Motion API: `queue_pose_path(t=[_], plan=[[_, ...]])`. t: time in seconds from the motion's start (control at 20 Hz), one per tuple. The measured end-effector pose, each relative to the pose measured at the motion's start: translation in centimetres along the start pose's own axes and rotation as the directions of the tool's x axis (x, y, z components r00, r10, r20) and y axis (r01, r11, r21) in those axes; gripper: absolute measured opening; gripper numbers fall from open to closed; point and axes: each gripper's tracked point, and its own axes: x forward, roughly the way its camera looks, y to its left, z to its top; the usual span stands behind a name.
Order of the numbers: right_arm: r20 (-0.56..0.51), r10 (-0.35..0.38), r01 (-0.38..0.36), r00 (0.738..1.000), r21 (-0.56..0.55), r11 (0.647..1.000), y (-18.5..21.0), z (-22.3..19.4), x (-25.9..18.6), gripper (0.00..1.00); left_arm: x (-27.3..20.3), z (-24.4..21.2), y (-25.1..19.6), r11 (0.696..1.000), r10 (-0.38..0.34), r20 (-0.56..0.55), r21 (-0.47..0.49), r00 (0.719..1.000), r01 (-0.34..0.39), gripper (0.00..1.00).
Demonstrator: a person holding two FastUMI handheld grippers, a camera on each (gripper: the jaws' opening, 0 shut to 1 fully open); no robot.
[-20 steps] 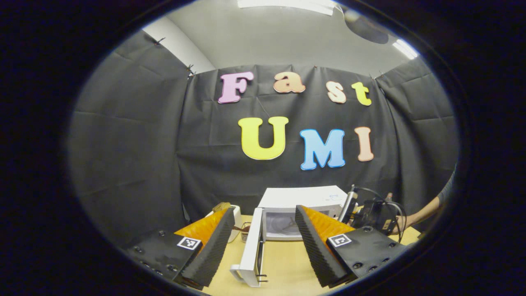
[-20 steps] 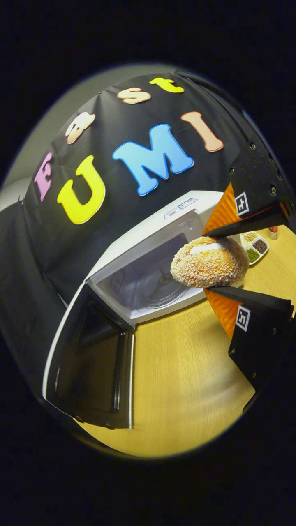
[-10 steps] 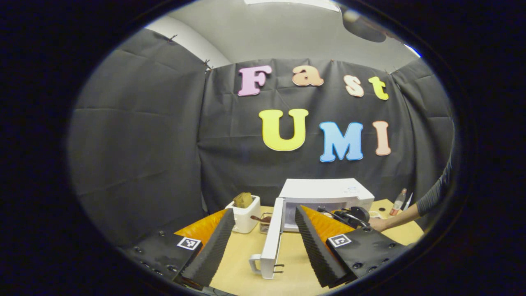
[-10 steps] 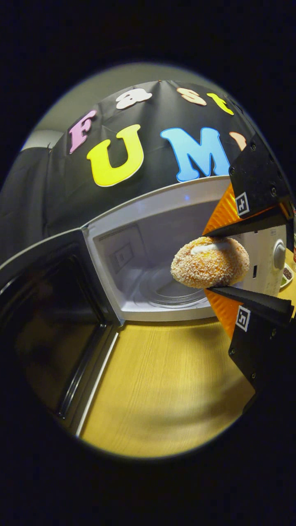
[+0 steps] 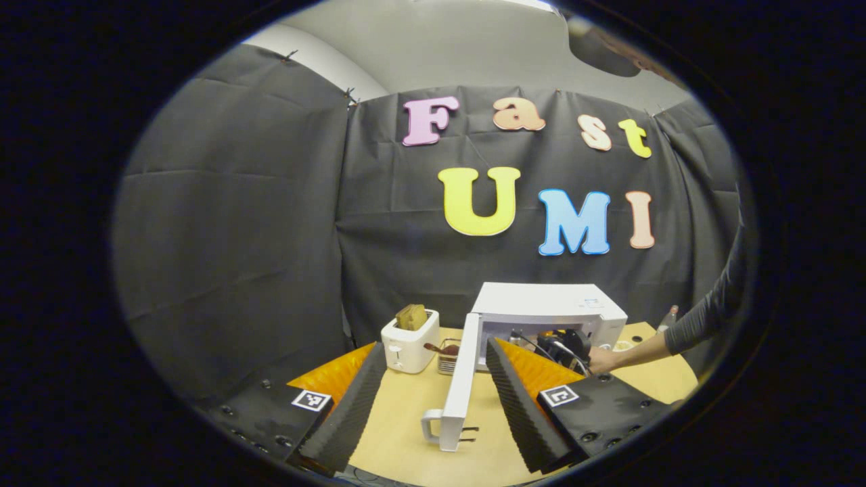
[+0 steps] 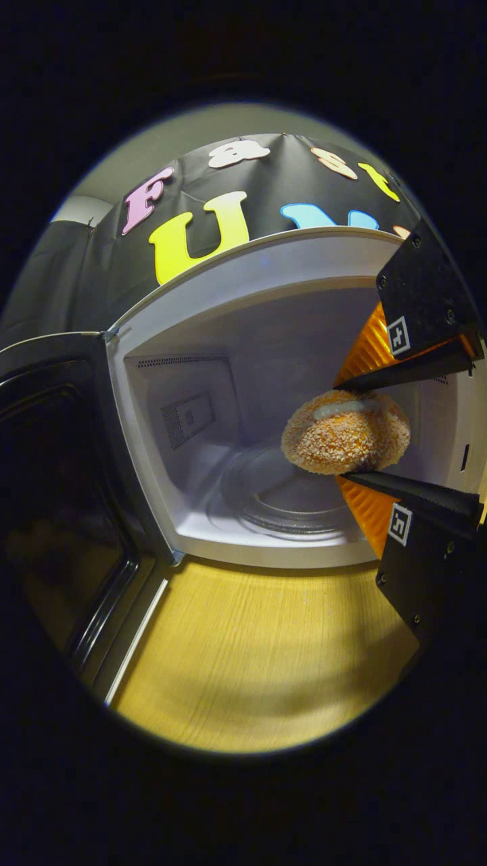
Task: Open the microwave oven with the left hand, put the food in, and close the microwave oven.
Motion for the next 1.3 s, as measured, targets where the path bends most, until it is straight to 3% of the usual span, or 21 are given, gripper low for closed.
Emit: queue_pose_path(t=[0.15,0.2,0.25,0.45,0.65,0.9,1.0,1.15,1.25,1.3], plan=[[-0.032,0.049,-0.050,0.998,-0.033,0.998,1.4,-0.2,1.5,0.65,0.4,-0.7,-0.2,1.000,-0.008,-0.012,0.015,1.000,0.008,0.97],[-0.045,0.048,-0.049,0.998,-0.019,0.999,1.5,-0.7,1.2,0.71,0.4,-0.4,-0.1,1.000,-0.010,-0.009,0.017,1.000,0.010,0.99],[-0.044,0.040,-0.040,0.998,-0.005,0.999,1.1,-0.7,1.0,0.93,0.5,-0.2,-0.3,1.000,-0.016,-0.006,0.015,1.000,0.016,0.99],[-0.067,0.099,-0.095,0.993,0.055,0.994,1.8,-1.3,0.3,0.97,1.2,0.0,-0.1,1.000,-0.021,-0.001,0.009,1.000,0.021,0.96],[-0.070,0.162,-0.144,0.984,0.213,0.966,2.2,-2.0,-3.2,0.98,2.2,0.5,-1.1,0.998,-0.055,0.018,0.008,0.998,0.055,0.99],[-0.020,0.204,-0.168,0.979,0.492,0.854,0.9,-2.1,-11.2,0.98,4.9,0.3,-5.0,0.986,-0.169,0.030,0.009,0.985,0.169,0.99],[-0.014,0.180,-0.139,0.984,0.580,0.802,-1.3,-2.6,-14.2,0.98,6.1,-0.2,-7.2,0.974,-0.228,0.031,0.005,0.973,0.228,0.94],[-0.001,0.123,-0.089,0.992,0.690,0.718,-5.2,-3.5,-18.0,0.98,6.8,-0.3,-10.3,0.954,-0.297,0.048,-0.032,0.954,0.298,0.98],[0.001,0.093,-0.061,0.996,0.764,0.642,-7.2,-4.4,-20.3,0.97,7.4,-0.5,-11.3,0.946,-0.317,0.053,-0.059,0.947,0.320,0.94],[-0.009,0.073,-0.037,0.997,0.796,0.604,-8.4,-5.0,-21.3,0.97,7.5,-0.5,-11.7,0.942,-0.326,0.057,-0.068,0.944,0.329,0.99]])
